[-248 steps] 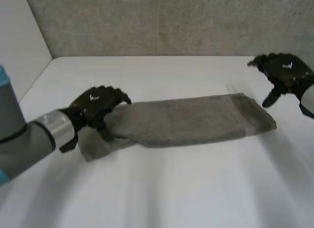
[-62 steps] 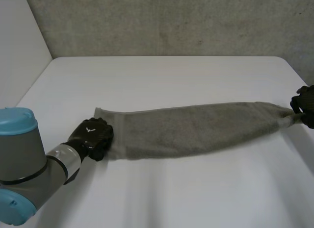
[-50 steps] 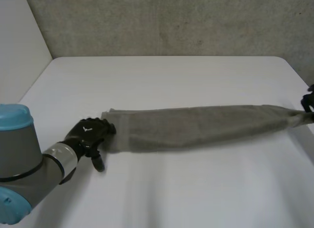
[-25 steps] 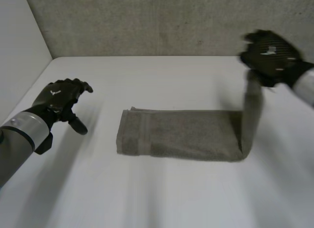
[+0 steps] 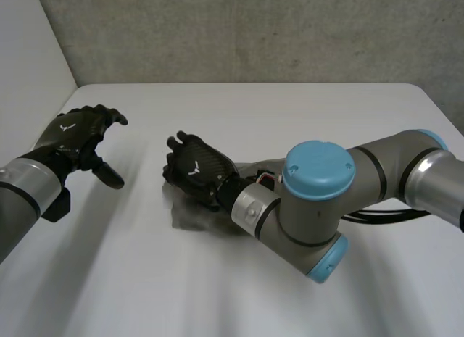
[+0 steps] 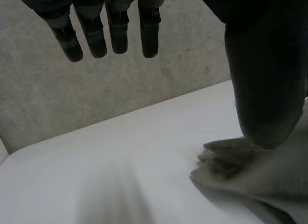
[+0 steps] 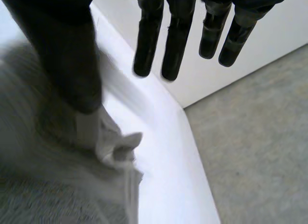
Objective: Fold the towel.
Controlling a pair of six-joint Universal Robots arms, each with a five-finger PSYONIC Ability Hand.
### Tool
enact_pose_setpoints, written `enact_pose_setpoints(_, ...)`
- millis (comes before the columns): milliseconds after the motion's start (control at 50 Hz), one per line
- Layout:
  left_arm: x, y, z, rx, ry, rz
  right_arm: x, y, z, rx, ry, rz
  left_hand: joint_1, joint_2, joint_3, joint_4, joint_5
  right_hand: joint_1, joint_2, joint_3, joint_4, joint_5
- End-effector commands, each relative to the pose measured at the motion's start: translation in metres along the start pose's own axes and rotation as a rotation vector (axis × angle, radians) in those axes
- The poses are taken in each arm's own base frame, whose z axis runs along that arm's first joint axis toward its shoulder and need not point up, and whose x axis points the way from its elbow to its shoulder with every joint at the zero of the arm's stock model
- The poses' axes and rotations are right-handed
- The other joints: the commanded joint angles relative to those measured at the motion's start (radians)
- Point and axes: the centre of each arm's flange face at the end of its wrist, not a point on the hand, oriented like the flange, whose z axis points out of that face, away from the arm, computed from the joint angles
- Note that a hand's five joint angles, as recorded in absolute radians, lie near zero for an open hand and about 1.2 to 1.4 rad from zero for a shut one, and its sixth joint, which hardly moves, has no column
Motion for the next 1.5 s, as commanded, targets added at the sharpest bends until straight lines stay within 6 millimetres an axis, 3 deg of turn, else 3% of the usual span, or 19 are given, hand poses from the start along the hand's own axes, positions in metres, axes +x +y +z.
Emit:
enact_pose_setpoints(20,0.009,-0.002,0.002,0.012,0.03,0.007,0.018,-0.012,-0.016,-0.028,0.058,0.007,-0.074,-0.052,-0.049,-0.055,-0.025,-0.504,-0.509,-0.052,-0.071,-0.492)
enact_pose_setpoints(60,0.013,-0.004,0.002,0.017,0.042,0.009,0.026,-0.016,-0.023,-0.033,0.08,0.009,-0.074,-0.052,-0.049,-0.055,-0.025,-0.504,-0.509,-0.052,-0.071,-0.492)
enact_pose_setpoints(100,0.02,-0.003,0.002,0.017,0.064,0.013,0.049,-0.018,-0.039,-0.055,0.137,0.039,-0.074,-0.052,-0.049,-0.055,-0.025,-0.504,-0.509,-0.052,-0.071,-0.492)
enact_pose_setpoints(180,0.027,0.001,0.002,0.005,0.087,0.012,0.067,-0.017,-0.058,-0.081,0.186,0.105,-0.071,-0.049,-0.049,-0.055,-0.022,-0.504,-0.509,-0.052,-0.071,-0.492)
enact_pose_setpoints(260,0.042,0.009,0.001,-0.018,0.133,0.014,0.085,0.002,-0.091,-0.176,0.241,0.243,-0.071,-0.049,-0.049,-0.055,-0.022,-0.504,-0.509,-0.052,-0.071,-0.492)
enact_pose_setpoints(380,0.053,0.017,0.0,-0.043,0.165,0.015,0.093,0.035,-0.123,-0.324,0.28,0.378,-0.071,-0.049,-0.049,-0.055,-0.022,-0.504,-0.509,-0.052,-0.071,-0.492)
enact_pose_setpoints(480,0.061,0.022,0.002,-0.043,0.186,0.02,0.078,0.061,-0.148,-0.445,0.257,0.464,-0.068,-0.046,-0.049,-0.055,-0.019,-0.447,-0.452,-0.052,-0.071,-0.435)
enact_pose_setpoints(620,0.068,0.021,0.003,-0.033,0.207,0.001,0.067,0.074,-0.159,-0.476,0.244,0.502,-0.065,-0.043,-0.049,-0.055,-0.016,-0.274,-0.278,-0.052,-0.071,-0.261)
enact_pose_setpoints(760,0.069,0.02,0.003,-0.034,0.208,-0.034,0.058,0.092,-0.155,-0.447,0.232,0.487,-0.065,-0.043,-0.049,-0.055,-0.016,-0.115,-0.12,-0.052,-0.071,-0.103)
enact_pose_setpoints(880,0.069,0.02,0.003,-0.034,0.209,-0.036,0.05,0.109,-0.148,-0.461,0.211,0.47,-0.065,-0.043,-0.049,-0.055,-0.016,0.302,0.297,-0.052,-0.071,0.314)
enact_pose_setpoints(900,0.07,0.02,0.002,-0.034,0.211,-0.036,0.051,0.11,-0.146,-0.461,0.208,0.465,-0.065,-0.043,-0.049,-0.055,-0.016,0.503,0.498,-0.052,-0.071,0.515)
enact_pose_setpoints(920,0.07,0.02,0.002,-0.034,0.211,-0.036,0.052,0.11,-0.146,-0.46,0.209,0.459,-0.065,-0.043,-0.049,-0.055,-0.016,0.716,0.711,-0.052,-0.071,0.728)
enact_pose_setpoints(1040,0.07,0.022,0.001,-0.039,0.21,-0.037,0.061,0.104,-0.149,-0.451,0.227,0.442,-0.065,-0.043,-0.049,-0.055,-0.016,0.718,0.713,-0.052,-0.071,0.73)
enact_pose_setpoints(1180,0.066,0.02,0.002,-0.034,0.2,-0.038,0.094,0.09,-0.172,-0.443,0.259,0.383,-0.065,-0.043,-0.049,-0.055,-0.016,0.718,0.713,-0.052,-0.071,0.73)
enact_pose_setpoints(1360,0.065,0.017,0.003,-0.024,0.196,-0.037,0.098,0.079,-0.179,-0.455,0.186,0.347,-0.068,-0.046,-0.049,-0.055,-0.019,0.718,0.713,-0.052,-0.071,0.73)
enact_pose_setpoints(1420,0.065,0.015,0.003,-0.017,0.194,-0.038,0.112,0.062,-0.172,-0.399,0.212,0.279,-0.068,-0.046,-0.049,-0.055,-0.019,0.718,0.713,-0.052,-0.071,0.73)
enact_pose_setpoints(1460,0.064,0.012,0.003,-0.008,0.192,-0.037,0.114,0.029,-0.153,-0.294,0.189,0.201,-0.068,-0.046,-0.049,-0.055,-0.019,0.718,0.713,-0.052,-0.071,0.73)
enact_pose_setpoints(1480,0.064,0.012,0.003,-0.008,0.192,-0.037,0.114,0.029,-0.153,-0.294,0.189,0.201,-0.068,-0.046,-0.049,-0.055,-0.019,0.718,0.713,-0.052,-0.071,0.73)
enact_pose_setpoints(1500,0.064,0.009,0.002,0.003,0.19,-0.035,0.112,0.015,-0.141,-0.24,0.166,0.174,-0.071,-0.049,-0.049,-0.055,-0.022,0.718,0.713,-0.052,-0.071,0.73)
